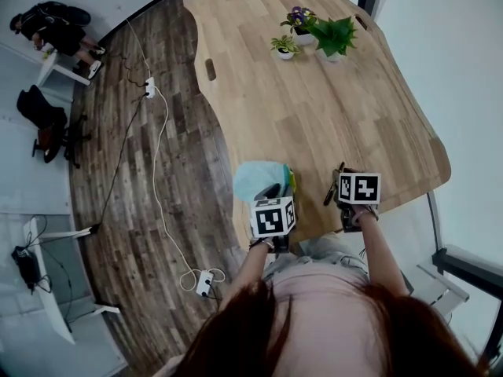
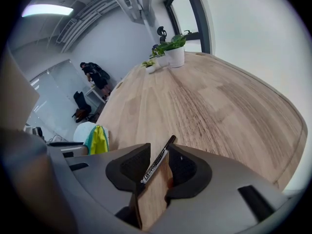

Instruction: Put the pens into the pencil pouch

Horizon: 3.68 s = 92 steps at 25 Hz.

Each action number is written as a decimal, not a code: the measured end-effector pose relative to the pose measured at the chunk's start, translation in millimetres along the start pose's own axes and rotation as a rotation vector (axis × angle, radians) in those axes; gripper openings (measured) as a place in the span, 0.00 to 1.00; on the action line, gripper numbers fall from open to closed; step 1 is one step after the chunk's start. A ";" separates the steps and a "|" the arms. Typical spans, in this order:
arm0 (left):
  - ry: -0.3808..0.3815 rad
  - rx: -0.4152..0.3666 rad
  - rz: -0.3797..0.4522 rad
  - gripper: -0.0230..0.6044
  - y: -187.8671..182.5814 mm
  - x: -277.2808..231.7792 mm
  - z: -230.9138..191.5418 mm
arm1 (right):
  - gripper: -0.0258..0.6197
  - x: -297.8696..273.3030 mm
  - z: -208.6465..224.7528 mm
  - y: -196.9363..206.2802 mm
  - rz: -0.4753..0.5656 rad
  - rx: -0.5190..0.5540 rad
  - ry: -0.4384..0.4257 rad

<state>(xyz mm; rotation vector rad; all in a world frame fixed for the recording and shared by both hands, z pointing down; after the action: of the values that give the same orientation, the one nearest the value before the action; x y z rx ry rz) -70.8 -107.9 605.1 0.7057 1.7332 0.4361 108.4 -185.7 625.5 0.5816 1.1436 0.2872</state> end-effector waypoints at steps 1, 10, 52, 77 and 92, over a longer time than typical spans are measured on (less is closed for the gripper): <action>-0.005 0.001 -0.003 0.22 -0.5 -1.0 -0.2 | 0.21 -2.8 1.1 0.7 -0.010 -0.004 0.001; -0.019 0.037 0.010 0.08 -10.2 -4.1 -0.6 | 0.13 -14.3 12.0 2.5 -0.057 0.001 0.041; 0.434 0.232 0.059 0.05 -84.9 52.9 20.9 | 0.09 104.3 -69.5 -127.3 0.570 -0.267 -0.221; 0.574 0.368 0.045 0.05 -103.4 55.3 24.8 | 0.09 139.5 -128.1 -171.2 0.869 -0.146 -0.454; 0.647 0.451 0.049 0.05 -110.3 63.0 30.1 | 0.09 126.9 -144.2 -159.8 0.870 -0.038 -0.539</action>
<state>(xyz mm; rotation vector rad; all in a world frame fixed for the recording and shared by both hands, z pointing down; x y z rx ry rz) -77.8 -151.2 482.1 1.0012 2.4729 0.3249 15.2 -211.9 395.2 1.0322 0.3125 0.8347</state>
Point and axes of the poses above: the fingertips, and each gripper's own axes: x backward along the fingers, z to its right, y out of its underside, the point moved 3 cm from there along x, backward along the fingers, and after that the axes turned 8 degrees about z, right-handed, at the moved point
